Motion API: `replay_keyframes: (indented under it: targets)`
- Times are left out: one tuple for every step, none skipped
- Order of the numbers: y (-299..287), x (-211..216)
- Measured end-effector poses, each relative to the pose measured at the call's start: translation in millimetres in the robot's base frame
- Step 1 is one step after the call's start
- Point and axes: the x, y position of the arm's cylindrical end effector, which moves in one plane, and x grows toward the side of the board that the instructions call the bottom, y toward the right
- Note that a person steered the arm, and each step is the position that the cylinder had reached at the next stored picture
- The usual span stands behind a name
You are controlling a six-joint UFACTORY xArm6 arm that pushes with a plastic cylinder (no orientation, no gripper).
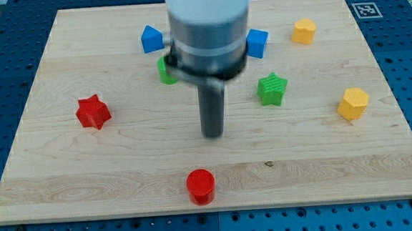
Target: Move green star to the bottom right
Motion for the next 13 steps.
replay_keyframes:
  targets:
    - [0.2, -22.4]
    - [34.7, -47.3]
    - [46.2, -49.3]
    - [55.2, -63.4]
    - [65.7, -89.2]
    - [74.4, -96.4]
    - [91.3, -70.4]
    - [94.2, -47.7]
    - [103.9, -21.3]
    - [121.1, 6.1]
    - [126.3, 15.2]
    - [140.5, 35.7]
    - [137.3, 32.8]
